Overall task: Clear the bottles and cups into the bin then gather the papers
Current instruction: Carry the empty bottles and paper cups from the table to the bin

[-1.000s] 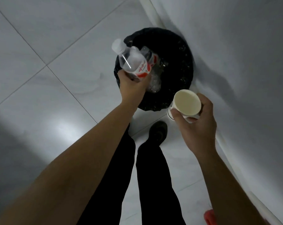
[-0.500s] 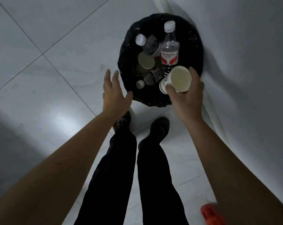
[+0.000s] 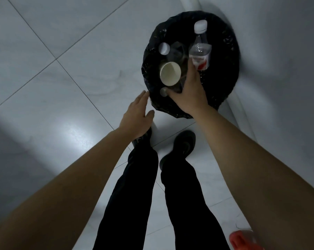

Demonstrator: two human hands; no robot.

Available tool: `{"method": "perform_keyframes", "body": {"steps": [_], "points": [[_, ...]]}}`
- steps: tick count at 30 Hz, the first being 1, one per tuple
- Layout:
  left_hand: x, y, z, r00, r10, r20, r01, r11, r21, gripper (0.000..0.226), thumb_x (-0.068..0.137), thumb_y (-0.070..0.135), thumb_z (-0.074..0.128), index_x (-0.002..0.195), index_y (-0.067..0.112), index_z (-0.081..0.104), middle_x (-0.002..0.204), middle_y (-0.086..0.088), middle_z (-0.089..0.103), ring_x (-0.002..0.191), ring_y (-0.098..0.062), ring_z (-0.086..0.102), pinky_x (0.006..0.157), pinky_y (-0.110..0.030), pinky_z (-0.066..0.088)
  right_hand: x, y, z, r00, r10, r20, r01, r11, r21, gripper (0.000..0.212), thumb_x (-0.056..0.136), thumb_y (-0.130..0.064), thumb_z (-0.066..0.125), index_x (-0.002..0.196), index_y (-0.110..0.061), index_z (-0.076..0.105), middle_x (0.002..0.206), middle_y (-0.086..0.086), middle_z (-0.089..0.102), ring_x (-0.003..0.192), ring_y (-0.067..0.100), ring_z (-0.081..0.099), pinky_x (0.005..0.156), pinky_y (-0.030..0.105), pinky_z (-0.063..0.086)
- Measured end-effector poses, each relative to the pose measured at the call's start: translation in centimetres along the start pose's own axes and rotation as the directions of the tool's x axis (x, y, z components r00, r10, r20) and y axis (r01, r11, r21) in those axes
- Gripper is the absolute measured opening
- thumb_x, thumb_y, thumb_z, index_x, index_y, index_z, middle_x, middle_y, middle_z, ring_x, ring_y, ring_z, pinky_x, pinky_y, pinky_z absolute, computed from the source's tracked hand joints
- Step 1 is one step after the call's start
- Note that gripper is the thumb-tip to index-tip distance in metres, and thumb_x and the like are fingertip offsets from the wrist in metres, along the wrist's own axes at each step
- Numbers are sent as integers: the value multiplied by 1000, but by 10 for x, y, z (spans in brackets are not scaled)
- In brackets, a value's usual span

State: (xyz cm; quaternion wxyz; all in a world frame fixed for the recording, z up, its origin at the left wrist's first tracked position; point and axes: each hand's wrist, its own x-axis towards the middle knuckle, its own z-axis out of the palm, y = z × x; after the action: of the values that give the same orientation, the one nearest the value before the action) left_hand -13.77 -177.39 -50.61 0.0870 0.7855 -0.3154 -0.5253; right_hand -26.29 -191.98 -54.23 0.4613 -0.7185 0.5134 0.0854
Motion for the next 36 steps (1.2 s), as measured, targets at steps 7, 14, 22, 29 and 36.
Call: {"method": "perform_keyframes", "body": {"steps": [7, 14, 22, 29, 36], "points": [[-101, 38, -59, 964, -103, -246, 87, 993, -75, 55, 104, 33, 39, 154, 14, 26, 160, -4, 29, 144, -22, 32, 113, -39, 30, -128, -20, -84, 993, 121, -6, -121, 985, -120, 71, 98, -43, 53, 155, -14, 23, 154, 13, 34, 141, 28, 38, 110, 45, 42], [-305, 107, -165, 895, -188, -404, 81, 960, -267, 51, 103, 37, 40, 150, 20, 34, 151, 0, 40, 134, -17, 45, 106, -33, 38, -282, -157, -215, 997, 50, -56, -53, 997, -57, 63, 99, -45, 52, 152, -17, 32, 150, 6, 42, 137, 21, 42, 109, 35, 35], [-565, 185, -227, 619, -219, -754, -302, 820, -486, 47, 99, 38, 47, 145, 27, 43, 139, 13, 52, 128, 2, 48, 102, -24, 42, -435, -349, -319, 903, -376, -207, 417, 881, 224, 41, 96, -42, 53, 135, -28, 55, 123, -14, 64, 114, -4, 59, 93, 14, 49], [-684, 201, -165, 254, -401, -880, -457, 752, -475, 38, 99, 40, 47, 137, 37, 46, 132, 24, 55, 126, 0, 51, 94, -17, 43, -516, -381, -331, 720, -694, -7, 677, 700, 229, 41, 96, -43, 58, 135, -33, 53, 126, -22, 62, 118, 2, 60, 92, 20, 48], [-743, 189, -55, -26, -641, -767, -412, 706, -576, 38, 93, 43, 50, 132, 42, 50, 124, 20, 62, 116, 1, 58, 84, -8, 46, -556, -354, -279, 544, -806, 235, 758, 592, 274, 51, 87, -41, 67, 135, -33, 52, 125, -27, 61, 119, 3, 59, 93, 17, 48]]}}
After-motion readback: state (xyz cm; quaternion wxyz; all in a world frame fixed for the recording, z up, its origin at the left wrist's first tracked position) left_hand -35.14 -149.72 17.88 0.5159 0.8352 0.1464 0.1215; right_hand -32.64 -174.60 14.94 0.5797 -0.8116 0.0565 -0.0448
